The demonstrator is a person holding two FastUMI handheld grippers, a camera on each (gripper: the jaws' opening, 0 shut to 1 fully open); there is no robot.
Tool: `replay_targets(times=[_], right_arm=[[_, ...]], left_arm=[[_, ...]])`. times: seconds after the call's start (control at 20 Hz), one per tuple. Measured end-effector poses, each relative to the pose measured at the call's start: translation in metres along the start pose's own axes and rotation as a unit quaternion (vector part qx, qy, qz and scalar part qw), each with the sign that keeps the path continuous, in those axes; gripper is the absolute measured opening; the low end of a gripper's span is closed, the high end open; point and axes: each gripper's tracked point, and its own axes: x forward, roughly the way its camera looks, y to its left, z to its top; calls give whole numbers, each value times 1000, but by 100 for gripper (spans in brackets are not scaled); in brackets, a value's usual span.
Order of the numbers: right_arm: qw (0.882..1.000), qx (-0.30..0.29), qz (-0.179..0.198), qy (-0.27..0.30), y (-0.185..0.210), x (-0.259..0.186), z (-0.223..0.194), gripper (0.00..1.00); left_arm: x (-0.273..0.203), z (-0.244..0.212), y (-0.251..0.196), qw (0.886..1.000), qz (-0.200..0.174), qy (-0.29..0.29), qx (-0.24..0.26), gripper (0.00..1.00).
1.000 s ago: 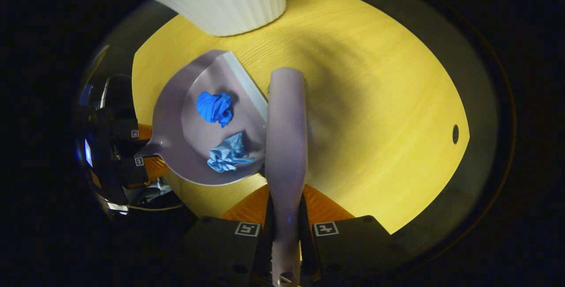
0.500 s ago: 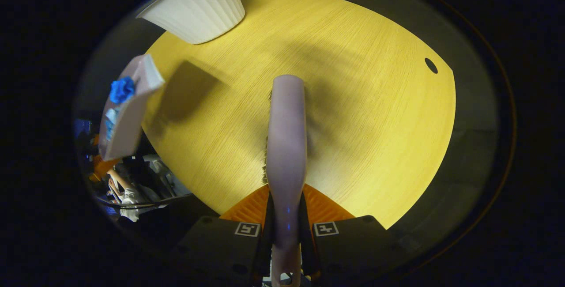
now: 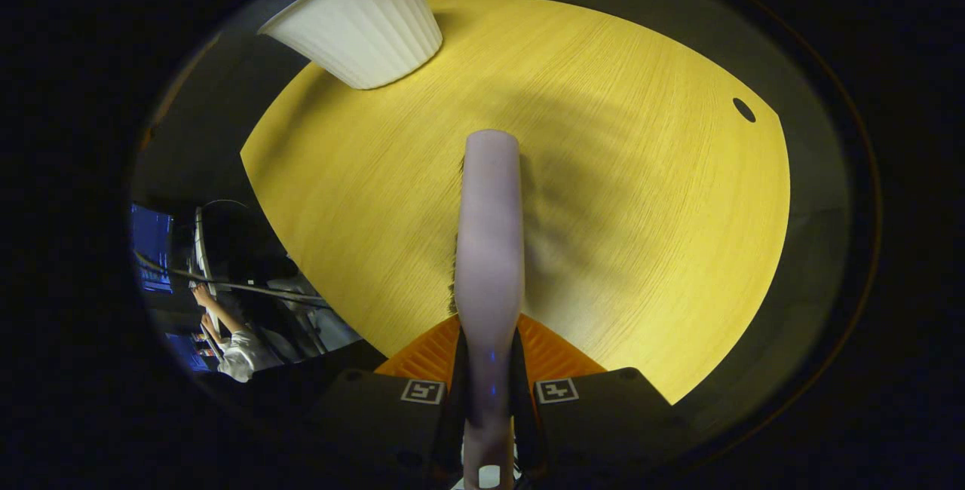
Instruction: Pick up the small broom and dustpan from the desktop, sweep the trash into the dustpan with the broom, and then empty the trash into the garbage bin.
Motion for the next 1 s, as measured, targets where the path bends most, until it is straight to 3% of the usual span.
replay_targets(times=[0.25, 0.4, 0.55, 0.75, 0.9, 0.95, 1.0], right_arm=[[999, 19, 5, -35, 2, -13, 1, 30], [999, 25, 7, -46, -2, -18, 2, 30], [998, 32, 8, -55, 0, -21, -1, 30], [997, 45, 14, -60, -6, -20, -6, 30], [997, 48, 16, -59, -6, -16, -10, 30], [997, 48, 17, -60, -6, -15, -11, 30], [997, 47, 19, -62, -6, -16, -12, 30]], left_arm=[[59, 84, 34, 991, 53, 60, 112, 30], [87, 129, 47, 964, 107, 98, 223, 30], [108, 159, 61, 907, 182, 137, 354, 30], [98, 169, 53, 834, 224, 180, 471, 30], [98, 176, 52, 766, 274, 179, 554, 30], [99, 177, 49, 758, 282, 167, 564, 30], [98, 176, 48, 766, 279, 151, 560, 31]])
